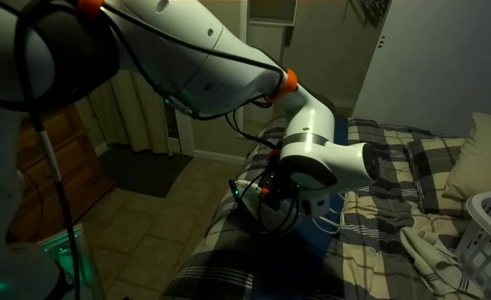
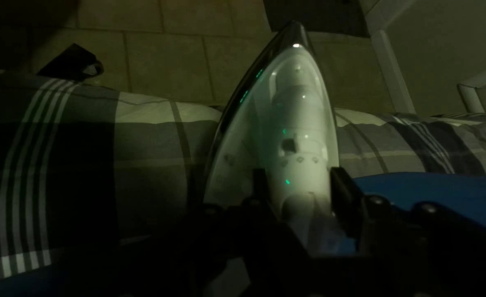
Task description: Put the iron in an upright position
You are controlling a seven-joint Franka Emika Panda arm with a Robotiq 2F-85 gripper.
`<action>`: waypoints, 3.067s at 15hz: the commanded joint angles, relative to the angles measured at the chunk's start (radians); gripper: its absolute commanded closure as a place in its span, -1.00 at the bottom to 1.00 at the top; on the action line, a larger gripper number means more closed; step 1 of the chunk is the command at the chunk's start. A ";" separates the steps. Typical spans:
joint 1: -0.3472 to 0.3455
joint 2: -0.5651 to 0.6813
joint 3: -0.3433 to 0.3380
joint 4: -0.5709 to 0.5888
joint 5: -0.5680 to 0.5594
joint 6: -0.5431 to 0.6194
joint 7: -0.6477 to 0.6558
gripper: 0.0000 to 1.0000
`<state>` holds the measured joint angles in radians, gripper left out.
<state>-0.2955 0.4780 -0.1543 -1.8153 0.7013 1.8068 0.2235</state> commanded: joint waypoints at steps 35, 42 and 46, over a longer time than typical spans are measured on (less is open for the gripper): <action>-0.197 0.399 -0.014 0.577 0.225 -0.488 0.408 0.68; -0.202 0.449 -0.033 0.643 0.249 -0.553 0.412 0.68; -0.156 0.466 -0.059 0.634 0.168 -0.442 0.323 0.68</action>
<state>-0.4775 0.9350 -0.1980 -1.2149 0.9045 1.3361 0.5940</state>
